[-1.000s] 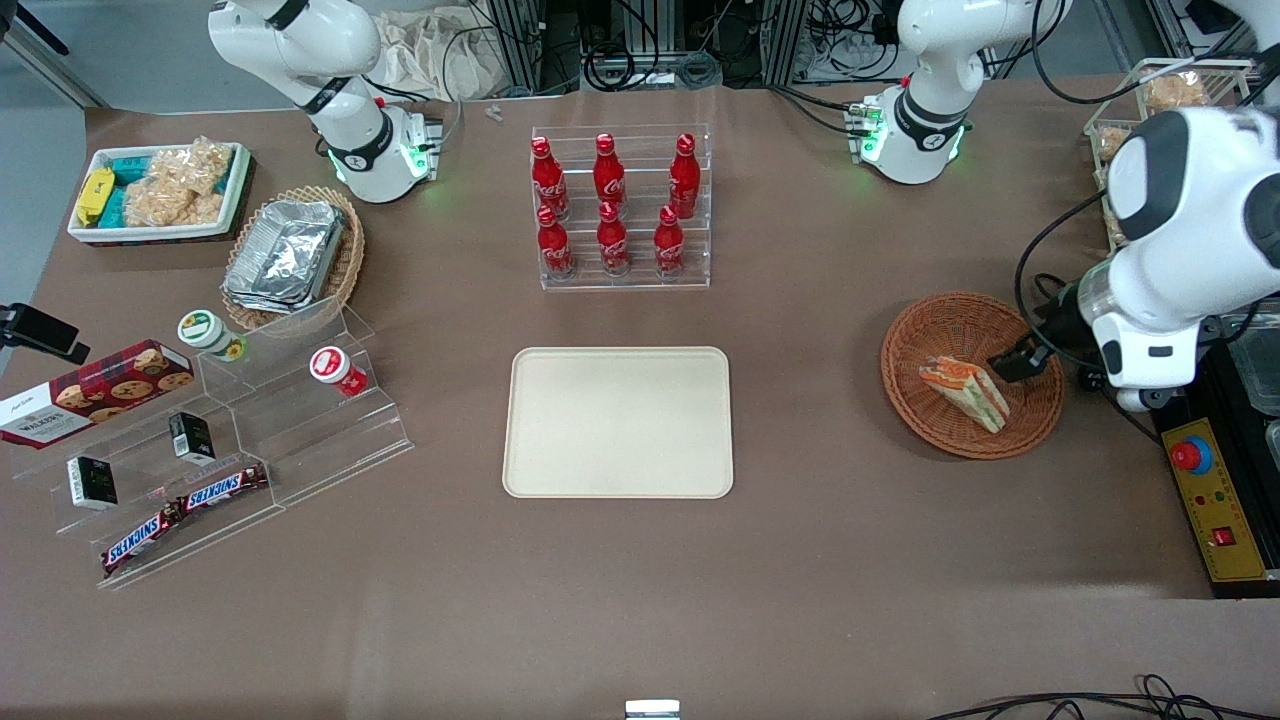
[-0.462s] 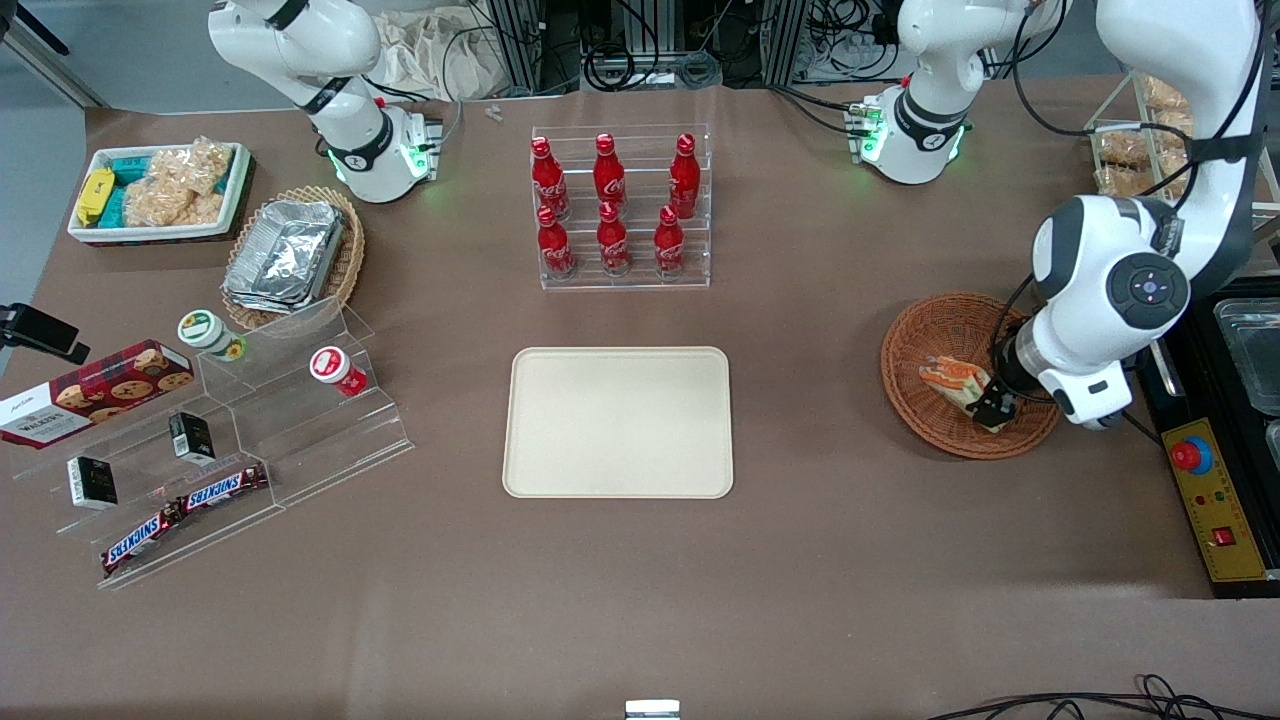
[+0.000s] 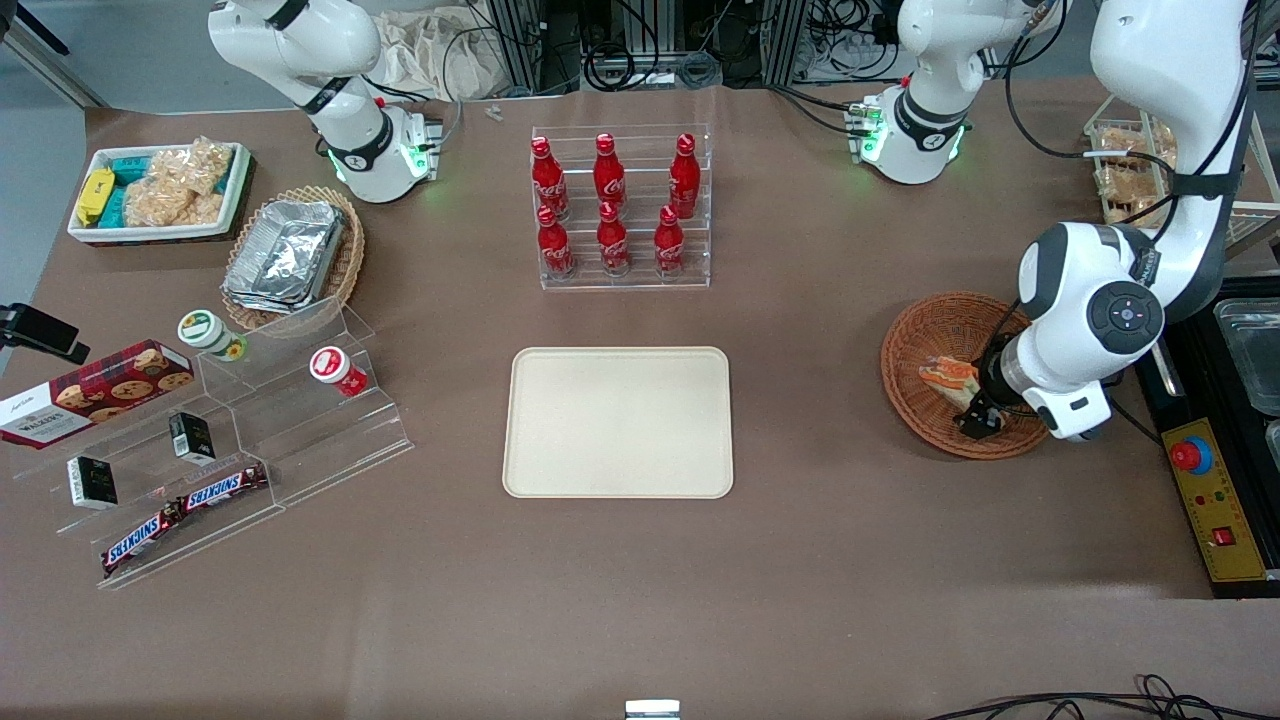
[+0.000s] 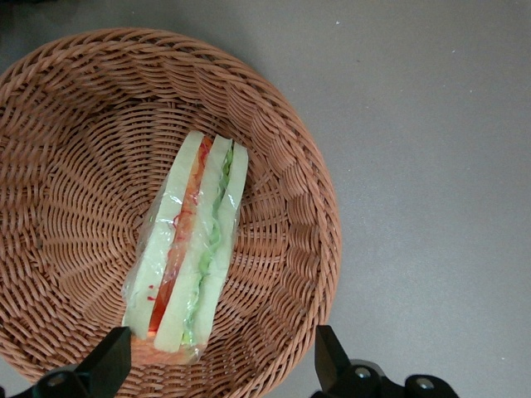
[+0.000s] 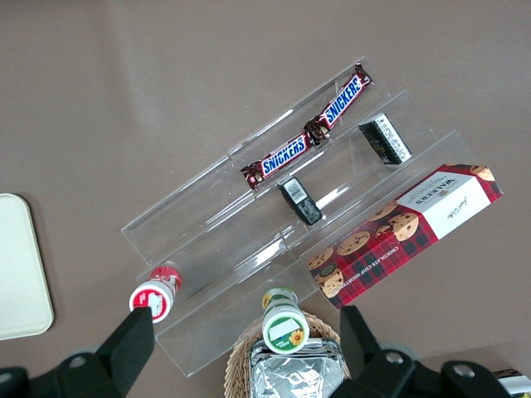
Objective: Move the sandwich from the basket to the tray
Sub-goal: 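Lower the open left gripper around the sandwich and align it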
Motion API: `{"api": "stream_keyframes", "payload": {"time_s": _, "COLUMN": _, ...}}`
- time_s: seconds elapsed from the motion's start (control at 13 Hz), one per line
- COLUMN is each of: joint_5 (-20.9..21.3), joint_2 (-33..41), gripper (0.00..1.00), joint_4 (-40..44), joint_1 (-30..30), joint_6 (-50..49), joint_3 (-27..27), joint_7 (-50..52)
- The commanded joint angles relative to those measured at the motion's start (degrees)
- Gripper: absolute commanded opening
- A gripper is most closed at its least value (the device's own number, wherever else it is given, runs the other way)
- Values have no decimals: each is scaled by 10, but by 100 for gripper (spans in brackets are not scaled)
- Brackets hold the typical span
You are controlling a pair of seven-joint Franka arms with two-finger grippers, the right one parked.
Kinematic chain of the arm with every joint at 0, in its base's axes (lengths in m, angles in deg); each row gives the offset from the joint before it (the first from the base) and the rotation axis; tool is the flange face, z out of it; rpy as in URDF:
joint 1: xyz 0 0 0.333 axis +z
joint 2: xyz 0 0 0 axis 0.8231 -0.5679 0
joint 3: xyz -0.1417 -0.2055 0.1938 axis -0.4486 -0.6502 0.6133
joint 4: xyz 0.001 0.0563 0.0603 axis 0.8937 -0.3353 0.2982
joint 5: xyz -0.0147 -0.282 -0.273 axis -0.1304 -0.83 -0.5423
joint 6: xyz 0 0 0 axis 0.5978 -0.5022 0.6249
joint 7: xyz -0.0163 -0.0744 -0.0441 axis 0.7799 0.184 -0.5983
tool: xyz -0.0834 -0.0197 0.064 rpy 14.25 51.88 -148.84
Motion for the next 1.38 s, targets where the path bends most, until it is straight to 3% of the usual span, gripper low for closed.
{"api": "stream_keyframes", "payload": {"time_s": 0.0, "joint_5": 13, "joint_2": -14, "gripper": 100, "joint_4": 1, "joint_1": 3, "joint_6": 11, "joint_3": -3, "joint_7": 16}}
{"api": "stream_keyframes", "payload": {"time_s": 0.31, "joint_5": 83, "joint_2": -24, "gripper": 100, "joint_4": -32, "joint_1": 7, "joint_6": 17, "joint_3": 0, "joint_7": 16}}
{"api": "stream_keyframes", "payload": {"time_s": 0.62, "joint_5": 89, "joint_2": -18, "gripper": 100, "joint_4": -23, "joint_1": 15, "joint_6": 6, "joint_3": -2, "joint_7": 14}}
{"api": "stream_keyframes", "payload": {"time_s": 0.92, "joint_5": 83, "joint_2": -30, "gripper": 100, "joint_4": 96, "joint_1": 10, "joint_6": -162, "joint_3": -24, "joint_7": 6}}
{"api": "stream_keyframes", "payload": {"time_s": 1.08, "joint_5": 83, "joint_2": -33, "gripper": 100, "joint_4": 91, "joint_1": 10, "joint_6": -168, "joint_3": -24, "joint_7": 7}}
{"api": "stream_keyframes", "payload": {"time_s": 1.31, "joint_5": 83, "joint_2": -37, "gripper": 100, "joint_4": 35, "joint_1": 14, "joint_6": -87, "joint_3": -22, "joint_7": 13}}
